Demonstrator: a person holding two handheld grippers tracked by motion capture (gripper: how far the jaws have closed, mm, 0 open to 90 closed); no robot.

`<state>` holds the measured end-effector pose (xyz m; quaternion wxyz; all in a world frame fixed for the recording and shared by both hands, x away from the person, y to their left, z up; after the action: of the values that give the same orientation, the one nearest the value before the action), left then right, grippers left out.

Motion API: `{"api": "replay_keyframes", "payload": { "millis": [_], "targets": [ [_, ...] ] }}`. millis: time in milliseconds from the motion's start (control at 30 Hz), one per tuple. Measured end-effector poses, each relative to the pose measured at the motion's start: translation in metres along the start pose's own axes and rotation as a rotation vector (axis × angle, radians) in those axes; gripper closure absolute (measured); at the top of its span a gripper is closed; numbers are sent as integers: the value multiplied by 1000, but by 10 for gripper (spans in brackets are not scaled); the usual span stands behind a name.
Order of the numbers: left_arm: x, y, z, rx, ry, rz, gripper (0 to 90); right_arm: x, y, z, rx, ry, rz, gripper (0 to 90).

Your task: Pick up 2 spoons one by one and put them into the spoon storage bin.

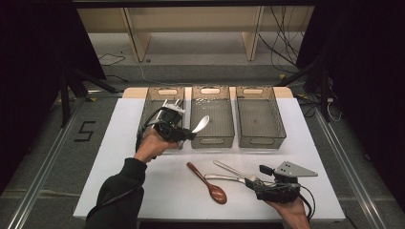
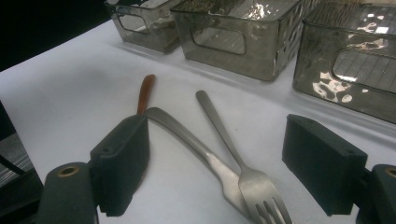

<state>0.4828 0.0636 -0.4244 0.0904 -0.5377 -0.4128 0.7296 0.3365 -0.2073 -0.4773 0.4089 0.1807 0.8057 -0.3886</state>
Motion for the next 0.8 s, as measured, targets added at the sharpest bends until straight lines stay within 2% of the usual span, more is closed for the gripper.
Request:
{"api": "replay_keyframes", "payload": {
  "millis": [100, 300, 400, 567, 800],
  "targets": [
    [-9, 6, -4, -13, 0, -5, 744, 0, 0, 0, 0, 0, 1, 240],
    [-26, 15, -14, -42, -16, 16, 744, 0, -1, 0, -2, 1, 0, 239],
    [-32, 22, -20, -52, -39, 30, 744, 0, -1, 0, -2, 4, 2, 240],
    [-39, 35, -28, -83, -48, 30, 744, 0, -1, 0, -3, 1, 1, 240],
    [-48, 49, -38, -109, -51, 3, 744, 0, -1, -1, -6, 2, 2, 239]
  ]
}}
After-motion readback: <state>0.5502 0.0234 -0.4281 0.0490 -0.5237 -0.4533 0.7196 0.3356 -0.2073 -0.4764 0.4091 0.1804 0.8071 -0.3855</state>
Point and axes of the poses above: each handheld gripper's, and its own axes: y roughly forward along the jaws, x roughly out of its underside, z roughly to its right, the point moved 6 cm from there along y, roughly forward along the jaws, and after that the axes turned 13 degrees about y, right-handed, at the moved point
